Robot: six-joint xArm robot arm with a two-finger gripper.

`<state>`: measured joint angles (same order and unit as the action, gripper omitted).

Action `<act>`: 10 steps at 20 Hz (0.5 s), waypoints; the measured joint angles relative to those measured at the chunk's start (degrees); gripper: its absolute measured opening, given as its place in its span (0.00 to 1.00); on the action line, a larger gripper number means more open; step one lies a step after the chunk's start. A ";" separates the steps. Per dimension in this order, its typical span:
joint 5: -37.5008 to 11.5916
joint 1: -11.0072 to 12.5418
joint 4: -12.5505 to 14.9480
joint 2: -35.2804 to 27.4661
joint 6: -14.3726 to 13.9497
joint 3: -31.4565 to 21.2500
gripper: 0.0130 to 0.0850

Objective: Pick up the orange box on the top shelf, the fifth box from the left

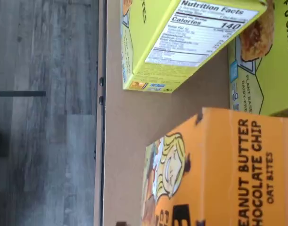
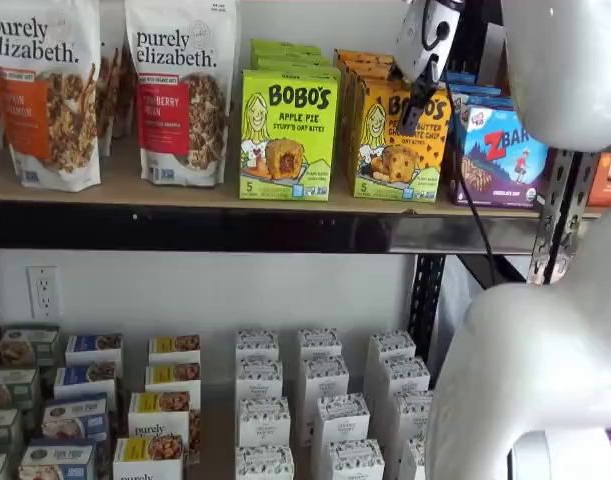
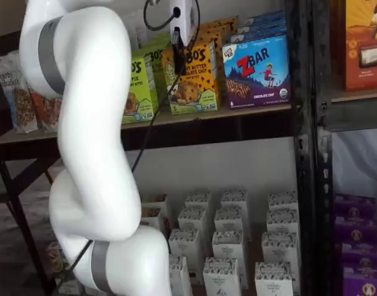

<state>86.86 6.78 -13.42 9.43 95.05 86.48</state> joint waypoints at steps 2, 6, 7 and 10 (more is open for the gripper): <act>0.01 0.01 -0.09 -0.03 0.00 0.00 0.89; -0.30 -0.04 -0.09 0.08 0.00 -0.27 0.78; -0.42 -0.03 -0.15 0.12 0.00 -0.35 0.72; -0.51 -0.05 -0.26 0.10 -0.03 -0.35 0.61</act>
<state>86.35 6.73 -13.68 9.53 95.02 86.13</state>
